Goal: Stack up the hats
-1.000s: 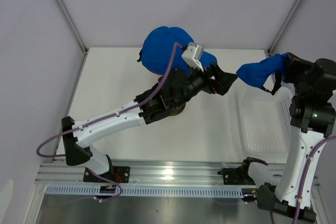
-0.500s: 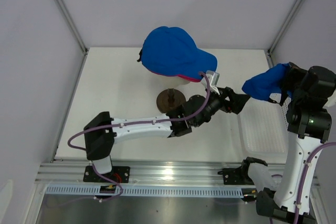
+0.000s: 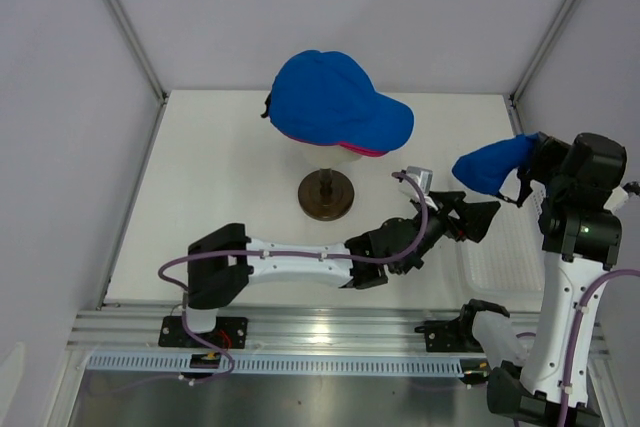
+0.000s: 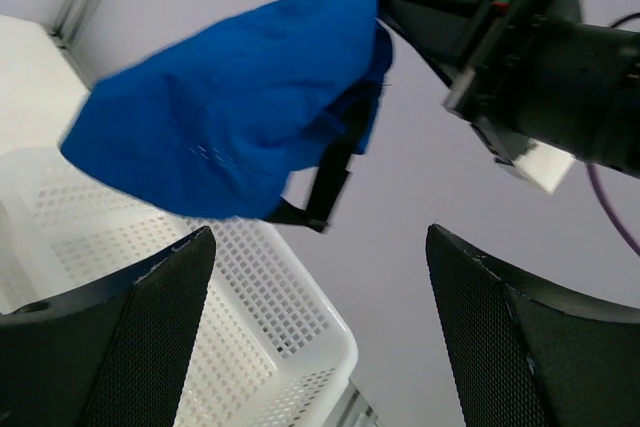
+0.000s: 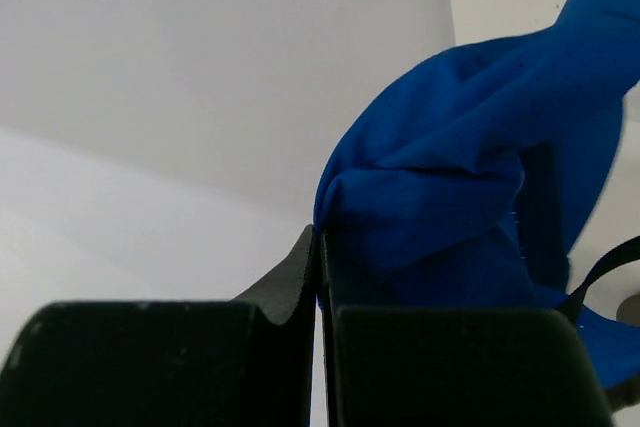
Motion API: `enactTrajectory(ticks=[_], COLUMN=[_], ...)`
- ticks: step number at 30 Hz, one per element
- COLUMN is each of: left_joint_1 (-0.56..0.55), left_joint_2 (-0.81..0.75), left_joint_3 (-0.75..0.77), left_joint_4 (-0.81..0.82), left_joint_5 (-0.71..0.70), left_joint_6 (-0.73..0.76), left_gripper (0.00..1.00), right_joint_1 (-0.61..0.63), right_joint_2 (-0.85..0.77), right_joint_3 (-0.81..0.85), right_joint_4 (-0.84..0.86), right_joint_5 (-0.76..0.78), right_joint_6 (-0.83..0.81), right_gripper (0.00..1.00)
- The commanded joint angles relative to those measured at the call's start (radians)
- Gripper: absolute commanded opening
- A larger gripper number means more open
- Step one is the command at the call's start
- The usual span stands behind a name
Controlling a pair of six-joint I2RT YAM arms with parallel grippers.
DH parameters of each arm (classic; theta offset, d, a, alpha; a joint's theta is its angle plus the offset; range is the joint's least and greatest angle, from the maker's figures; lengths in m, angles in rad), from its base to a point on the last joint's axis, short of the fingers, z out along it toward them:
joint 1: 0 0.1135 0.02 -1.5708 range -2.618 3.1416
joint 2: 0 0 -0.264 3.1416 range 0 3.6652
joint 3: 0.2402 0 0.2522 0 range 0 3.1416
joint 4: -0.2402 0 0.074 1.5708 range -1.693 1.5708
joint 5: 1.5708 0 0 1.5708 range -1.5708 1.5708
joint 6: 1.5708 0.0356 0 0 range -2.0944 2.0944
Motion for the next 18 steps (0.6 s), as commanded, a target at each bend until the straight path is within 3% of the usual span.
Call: enactTrajectory(ticks=[1, 9, 18], left_joint_1=[0.004, 0.022, 0.034], left_joint_2=[0.043, 0.11, 0.181], left_joint_3=[0.089, 0.21, 0.319], left_joint_4=[-0.067, -0.346, -0.443], left_joint_5=[-0.082, -0.075, -0.076], left_joint_6=[-0.062, -0.315, -0.408], left_gripper=[0.89, 0.89, 0.89], right_joint_1=[-0.005, 0.005, 0.017], right_joint_2=[-0.023, -0.03, -0.055], right_joint_3=[-0.012, -0.055, -0.075], right_joint_4=[0.013, 0.04, 0.029], right_joint_5=[-0.034, -0.128, -0.103], right_joint_6=[0.085, 0.142, 0.162], right_gripper=[0.0, 0.0, 0.0])
